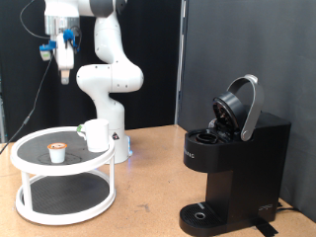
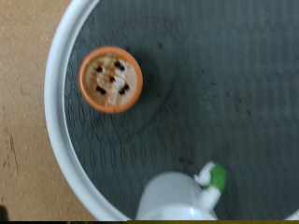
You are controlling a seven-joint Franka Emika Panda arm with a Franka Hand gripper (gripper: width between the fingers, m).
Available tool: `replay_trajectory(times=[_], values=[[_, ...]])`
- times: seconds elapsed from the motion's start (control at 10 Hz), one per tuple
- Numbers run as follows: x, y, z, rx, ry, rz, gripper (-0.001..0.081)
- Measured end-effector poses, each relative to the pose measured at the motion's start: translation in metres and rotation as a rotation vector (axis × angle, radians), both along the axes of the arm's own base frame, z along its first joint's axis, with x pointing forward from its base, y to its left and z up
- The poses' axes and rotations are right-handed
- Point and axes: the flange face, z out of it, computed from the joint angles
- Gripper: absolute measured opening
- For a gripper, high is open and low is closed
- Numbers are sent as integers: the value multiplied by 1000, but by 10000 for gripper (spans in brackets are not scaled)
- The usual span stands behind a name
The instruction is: Make a cup of coffee with the keurig machine
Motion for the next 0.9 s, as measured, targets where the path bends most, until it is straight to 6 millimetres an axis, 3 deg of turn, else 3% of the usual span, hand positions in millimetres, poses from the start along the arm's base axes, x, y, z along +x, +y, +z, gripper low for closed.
replay_trajectory(times=[0.5, 0.9], values=[[27, -11, -75, -43, -37, -31, 734], [39, -19, -110, -63, -59, -32, 734]])
